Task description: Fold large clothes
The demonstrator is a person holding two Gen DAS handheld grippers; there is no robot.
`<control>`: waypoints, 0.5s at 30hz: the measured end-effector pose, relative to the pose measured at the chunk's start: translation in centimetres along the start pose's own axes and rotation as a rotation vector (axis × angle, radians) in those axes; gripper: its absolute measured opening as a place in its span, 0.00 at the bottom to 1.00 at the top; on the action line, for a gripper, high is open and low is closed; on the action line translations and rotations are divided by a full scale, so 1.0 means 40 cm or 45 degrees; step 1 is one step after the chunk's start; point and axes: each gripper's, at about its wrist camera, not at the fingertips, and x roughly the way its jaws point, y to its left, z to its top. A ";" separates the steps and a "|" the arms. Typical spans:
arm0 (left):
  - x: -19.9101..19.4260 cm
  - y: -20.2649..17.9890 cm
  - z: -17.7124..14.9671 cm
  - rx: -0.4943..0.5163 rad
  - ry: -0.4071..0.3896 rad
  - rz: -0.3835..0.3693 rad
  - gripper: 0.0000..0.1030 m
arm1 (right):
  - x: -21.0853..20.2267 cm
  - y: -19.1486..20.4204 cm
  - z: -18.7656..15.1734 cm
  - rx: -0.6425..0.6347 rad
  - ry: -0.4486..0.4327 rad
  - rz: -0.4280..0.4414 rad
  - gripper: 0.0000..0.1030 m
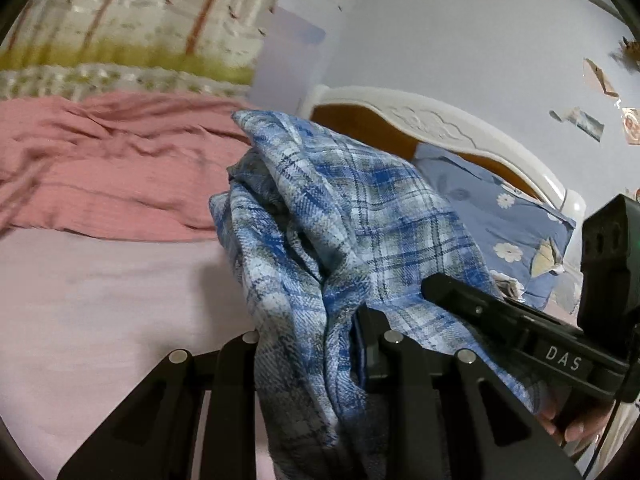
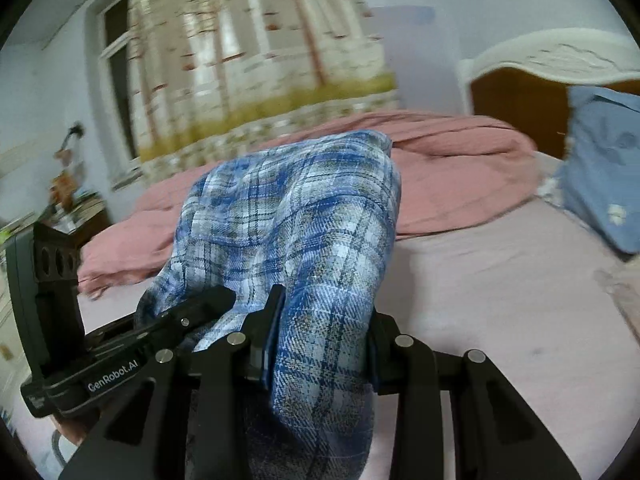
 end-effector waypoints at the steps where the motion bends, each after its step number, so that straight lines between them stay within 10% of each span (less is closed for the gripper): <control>1: 0.040 -0.017 -0.011 -0.008 0.015 -0.017 0.22 | 0.003 -0.051 -0.003 0.019 -0.003 -0.037 0.35; 9: 0.400 -0.064 -0.208 0.057 0.392 0.172 0.27 | 0.197 -0.367 -0.147 0.187 0.220 -0.249 0.36; 15: 0.350 -0.092 -0.205 0.181 0.308 0.264 0.58 | 0.208 -0.404 -0.201 0.152 0.236 -0.343 0.49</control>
